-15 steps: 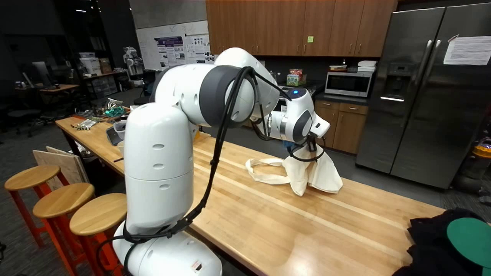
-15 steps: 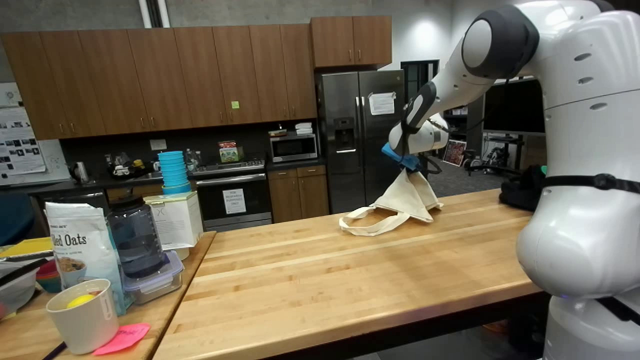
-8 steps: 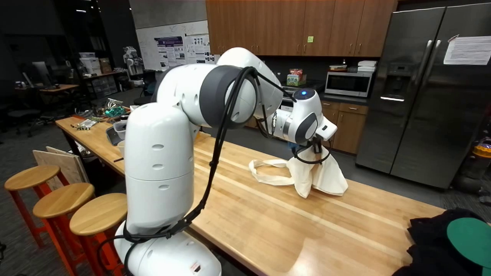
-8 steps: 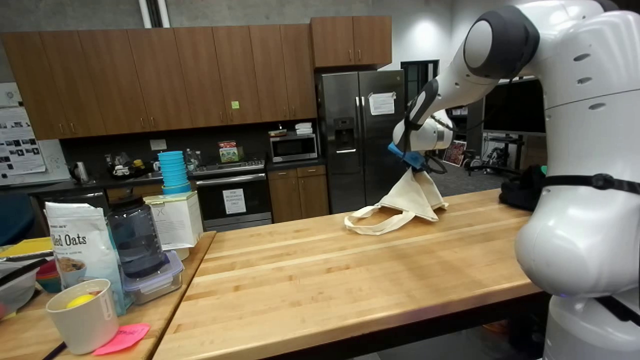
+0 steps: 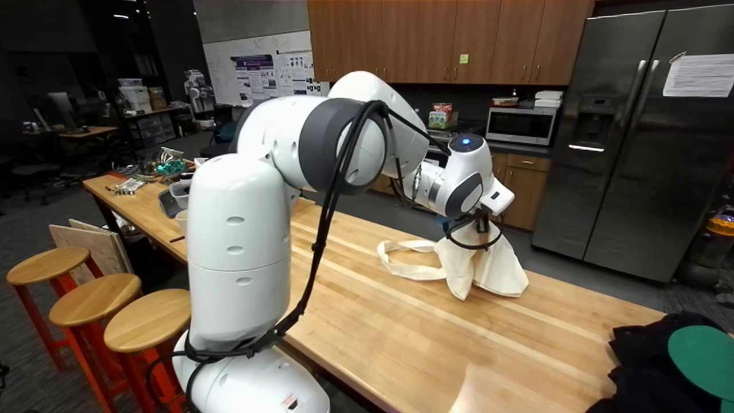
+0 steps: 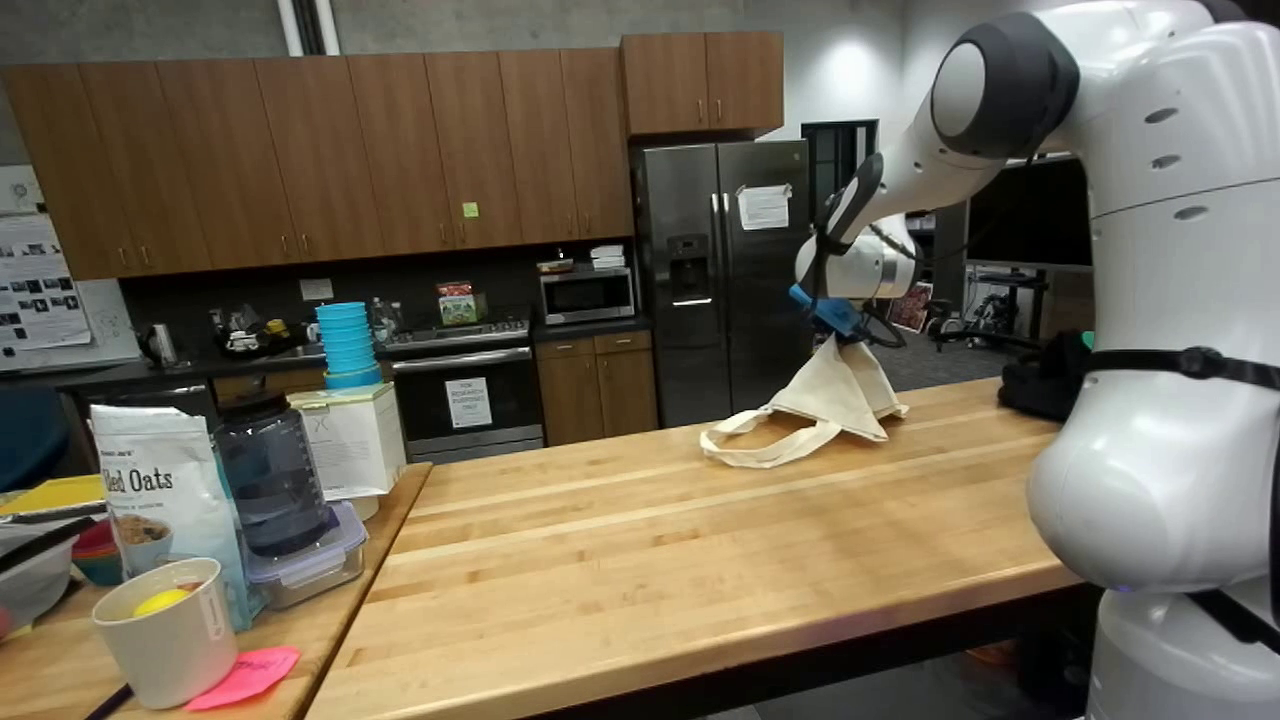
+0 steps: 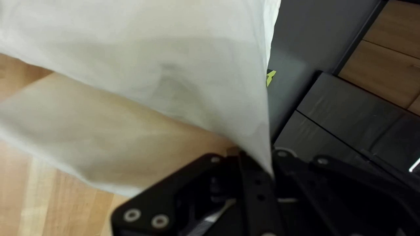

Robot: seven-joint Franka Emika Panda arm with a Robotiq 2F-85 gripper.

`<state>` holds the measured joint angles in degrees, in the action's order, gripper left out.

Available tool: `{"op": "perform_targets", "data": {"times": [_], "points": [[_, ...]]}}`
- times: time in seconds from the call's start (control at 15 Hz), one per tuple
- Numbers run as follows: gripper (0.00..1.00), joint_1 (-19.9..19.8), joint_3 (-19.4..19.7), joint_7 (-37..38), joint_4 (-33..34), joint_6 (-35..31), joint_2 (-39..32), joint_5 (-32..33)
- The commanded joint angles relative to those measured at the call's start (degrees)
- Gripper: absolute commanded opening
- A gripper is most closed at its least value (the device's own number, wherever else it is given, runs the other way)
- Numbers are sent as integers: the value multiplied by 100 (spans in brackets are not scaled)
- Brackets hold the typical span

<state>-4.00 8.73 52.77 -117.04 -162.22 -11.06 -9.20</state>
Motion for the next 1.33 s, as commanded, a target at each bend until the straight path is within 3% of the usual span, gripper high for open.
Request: {"op": "perform_targets", "data": {"times": [0.0,0.67,1.27], "points": [[1,-138,-34,-291,100,96,11,-367],[1,-139,9,-322,171,153,-38,-444],[1,142,-48,-184,85,86,37,-177]]}}
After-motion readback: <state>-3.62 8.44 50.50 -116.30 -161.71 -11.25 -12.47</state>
